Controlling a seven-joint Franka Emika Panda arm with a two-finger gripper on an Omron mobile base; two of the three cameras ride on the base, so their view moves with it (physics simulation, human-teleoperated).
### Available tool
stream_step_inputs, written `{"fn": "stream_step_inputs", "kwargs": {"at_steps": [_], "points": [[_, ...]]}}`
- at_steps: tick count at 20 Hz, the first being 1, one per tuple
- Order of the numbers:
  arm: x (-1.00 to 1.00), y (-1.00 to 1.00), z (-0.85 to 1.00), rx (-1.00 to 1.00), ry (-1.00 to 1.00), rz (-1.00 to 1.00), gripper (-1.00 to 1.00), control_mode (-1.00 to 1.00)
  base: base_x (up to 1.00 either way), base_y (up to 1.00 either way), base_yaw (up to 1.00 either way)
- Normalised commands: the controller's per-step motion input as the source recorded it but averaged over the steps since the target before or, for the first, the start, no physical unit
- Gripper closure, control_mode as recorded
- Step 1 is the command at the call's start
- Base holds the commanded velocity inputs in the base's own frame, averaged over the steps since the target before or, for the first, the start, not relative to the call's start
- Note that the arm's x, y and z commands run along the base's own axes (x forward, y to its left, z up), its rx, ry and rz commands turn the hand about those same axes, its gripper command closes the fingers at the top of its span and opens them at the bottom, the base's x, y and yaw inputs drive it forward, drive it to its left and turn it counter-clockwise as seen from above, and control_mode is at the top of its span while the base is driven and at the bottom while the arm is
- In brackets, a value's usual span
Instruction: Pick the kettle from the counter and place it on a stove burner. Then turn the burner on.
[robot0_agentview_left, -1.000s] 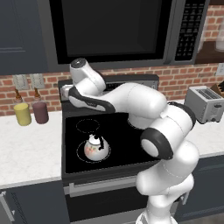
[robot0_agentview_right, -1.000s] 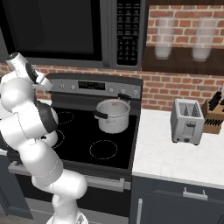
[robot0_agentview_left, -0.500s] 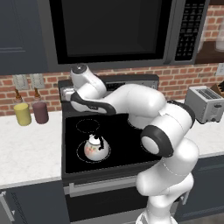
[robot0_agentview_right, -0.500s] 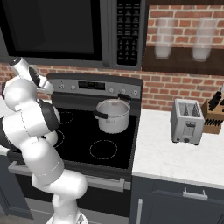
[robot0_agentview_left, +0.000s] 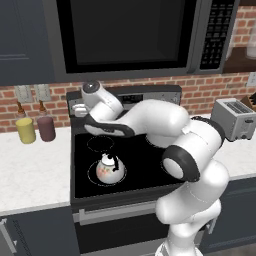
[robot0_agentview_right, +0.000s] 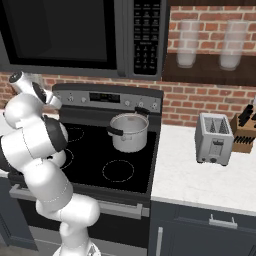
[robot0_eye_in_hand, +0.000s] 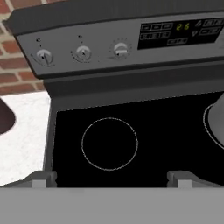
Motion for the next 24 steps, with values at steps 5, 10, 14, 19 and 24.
{"fn": "stream_step_inputs", "kwargs": {"at_steps": [5, 10, 14, 19, 24], "points": [[0.24, 0.00, 0.00, 0.00, -0.14, 0.00, -1.00, -1.00, 0.00, 0.00, 0.00], [0.39, 0.00, 0.00, 0.00, -0.16, 0.00, -1.00, -1.00, 0.00, 0.00, 0.00], [0.29, 0.11, 0.02, 0.00, -0.20, 0.00, -1.00, -1.00, 0.00, 0.00, 0.00], [0.08, 0.24, 0.02, 0.00, -0.24, 0.00, -1.00, -1.00, 0.00, 0.00, 0.00], [0.00, 0.41, 0.00, 0.00, -0.17, 0.00, -1.00, -1.00, 0.00, 0.00, 0.00]]}}
